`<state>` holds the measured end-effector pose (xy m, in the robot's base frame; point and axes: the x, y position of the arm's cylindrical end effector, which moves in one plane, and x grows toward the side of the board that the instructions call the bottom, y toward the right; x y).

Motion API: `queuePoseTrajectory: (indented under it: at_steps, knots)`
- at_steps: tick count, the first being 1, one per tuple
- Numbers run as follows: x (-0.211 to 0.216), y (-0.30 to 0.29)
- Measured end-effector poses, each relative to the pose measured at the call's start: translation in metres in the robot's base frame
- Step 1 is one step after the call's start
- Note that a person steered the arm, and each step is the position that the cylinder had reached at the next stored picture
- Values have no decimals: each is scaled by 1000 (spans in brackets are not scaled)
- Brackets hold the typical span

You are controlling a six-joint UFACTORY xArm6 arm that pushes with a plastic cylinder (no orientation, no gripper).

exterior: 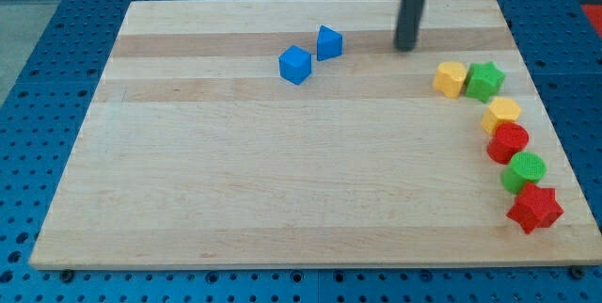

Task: Push the yellow hexagon left and down a bit

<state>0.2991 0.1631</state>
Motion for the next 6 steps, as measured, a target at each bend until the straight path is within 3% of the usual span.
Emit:
queuePoseTrajectory:
  at_steps: [1, 2, 3, 4, 5, 6]
  knots:
    - [12, 98]
    - [63, 122]
    - [118, 111]
    - [154, 18]
    - [150, 28]
    - [146, 98]
